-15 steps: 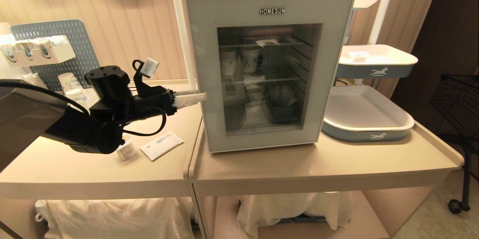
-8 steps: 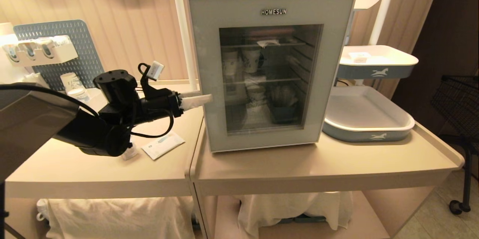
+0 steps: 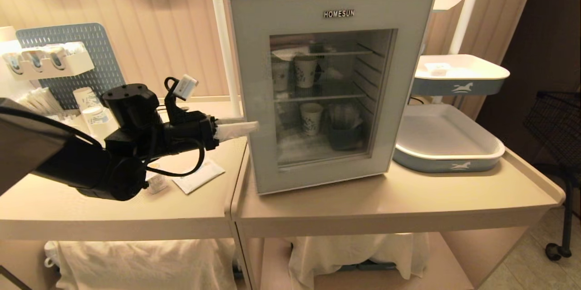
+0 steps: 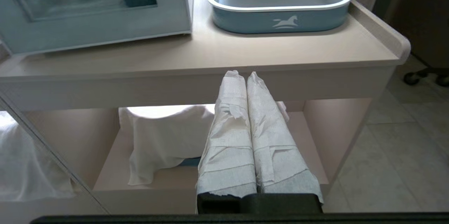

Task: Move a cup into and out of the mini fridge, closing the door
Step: Open the freezer door

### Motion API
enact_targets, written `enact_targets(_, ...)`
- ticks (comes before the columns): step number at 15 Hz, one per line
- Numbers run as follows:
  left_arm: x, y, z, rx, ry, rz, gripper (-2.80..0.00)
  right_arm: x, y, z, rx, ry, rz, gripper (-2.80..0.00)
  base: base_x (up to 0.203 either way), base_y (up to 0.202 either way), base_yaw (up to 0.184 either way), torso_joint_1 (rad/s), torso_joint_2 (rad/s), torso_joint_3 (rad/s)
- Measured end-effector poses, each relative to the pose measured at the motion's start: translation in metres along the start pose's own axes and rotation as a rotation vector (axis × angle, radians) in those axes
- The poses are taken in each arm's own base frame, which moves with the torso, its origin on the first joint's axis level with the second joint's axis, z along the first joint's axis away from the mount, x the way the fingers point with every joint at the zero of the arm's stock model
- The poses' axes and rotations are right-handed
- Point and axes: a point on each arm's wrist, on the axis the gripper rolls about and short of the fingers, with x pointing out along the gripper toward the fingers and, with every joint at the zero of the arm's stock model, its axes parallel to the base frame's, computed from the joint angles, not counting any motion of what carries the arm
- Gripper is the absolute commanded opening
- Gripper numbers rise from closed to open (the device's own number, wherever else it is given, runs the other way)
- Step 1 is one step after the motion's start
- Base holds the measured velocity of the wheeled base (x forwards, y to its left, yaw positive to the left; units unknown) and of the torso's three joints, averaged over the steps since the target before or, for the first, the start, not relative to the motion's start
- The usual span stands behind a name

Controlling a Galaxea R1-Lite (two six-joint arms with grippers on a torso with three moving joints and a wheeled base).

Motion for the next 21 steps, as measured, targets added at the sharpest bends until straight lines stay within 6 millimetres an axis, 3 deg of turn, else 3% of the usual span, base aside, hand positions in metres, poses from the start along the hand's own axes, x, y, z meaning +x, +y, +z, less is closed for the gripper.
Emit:
enact_targets(4,0.001,-0.033,-0.001,0.006,0.018,-0.052,0.00,0.000,0.000,0.000,0.000,-0.001,0.000,-2.80,0.000,0.000,0.000,0.000,0.00,0.000)
enact_targets(8,-0.006,-0.059,0.013,0.074,-0.011,-0.070,0.00,0.000,0.000,0.000,0.000,0.000,0.000,-2.80,0.000,0.000,0.000,0.000,0.00,0.000)
enact_targets(16,-0.017,-0.010,0.013,0.021,-0.012,0.056,0.00,0.000,0.000,0.000,0.000,-0.001,0.000,-2.80,0.000,0.000,0.000,0.000,0.00,0.000)
enact_targets(21,-0.021,-0.004,0.016,0.017,-0.025,0.101,0.00,0.000,0.000,0.000,0.000,-0.001,0.000,-2.80,0.000,0.000,0.000,0.000,0.00,0.000)
